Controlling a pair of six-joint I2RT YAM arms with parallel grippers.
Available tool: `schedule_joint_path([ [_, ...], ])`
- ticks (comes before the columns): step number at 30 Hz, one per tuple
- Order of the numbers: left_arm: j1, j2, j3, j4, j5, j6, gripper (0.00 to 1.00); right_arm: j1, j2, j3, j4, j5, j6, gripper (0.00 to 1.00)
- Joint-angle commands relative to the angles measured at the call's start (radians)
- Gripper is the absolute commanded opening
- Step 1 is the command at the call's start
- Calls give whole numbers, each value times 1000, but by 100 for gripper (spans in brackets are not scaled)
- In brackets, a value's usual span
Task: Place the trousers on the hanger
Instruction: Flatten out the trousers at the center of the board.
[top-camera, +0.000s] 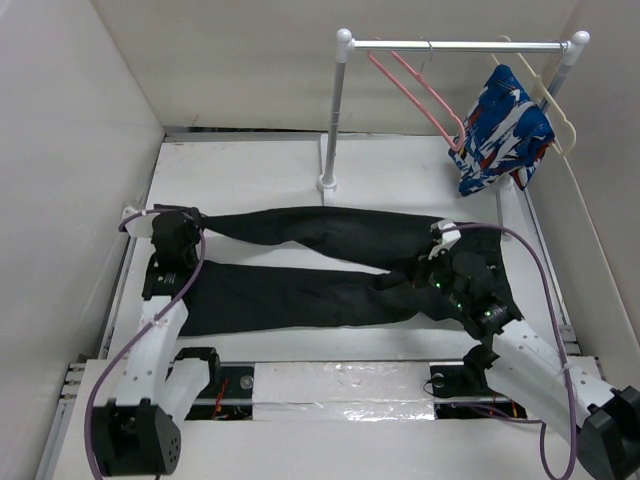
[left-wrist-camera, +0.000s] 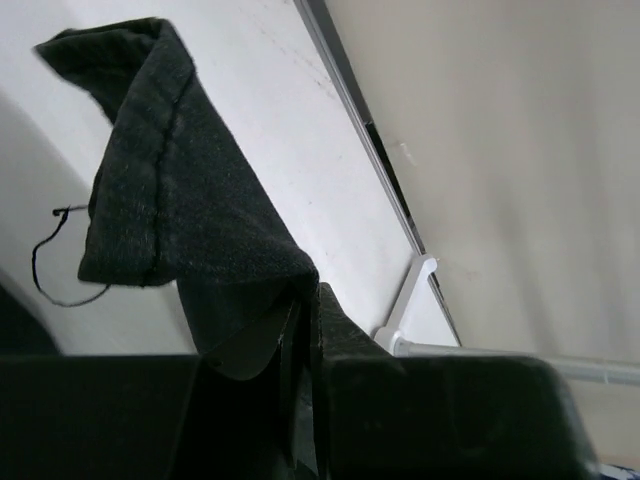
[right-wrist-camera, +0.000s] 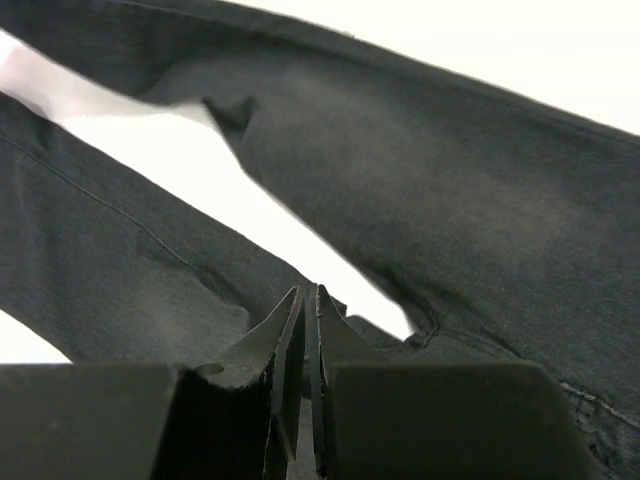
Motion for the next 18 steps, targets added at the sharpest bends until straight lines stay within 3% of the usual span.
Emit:
schedule_joint_path([
  [1, 2, -111, 56, -166, -29, 52, 0, -12, -32, 30, -4, -10, -15, 12],
  [5, 20, -150, 71, -203, -4, 69, 0, -33, -46, 29, -1, -27, -20, 12],
  [8, 51, -87, 65, -162, 27, 76, 0, -33, -29, 33, 7, -35, -21, 12],
  [13, 75, 253, 181, -97, 24, 101, 0, -33, 0, 44, -4, -47, -24, 12],
  [18, 75, 688, 569, -195, 19, 179, 0, -33, -9, 39, -11, -38, -24, 12],
])
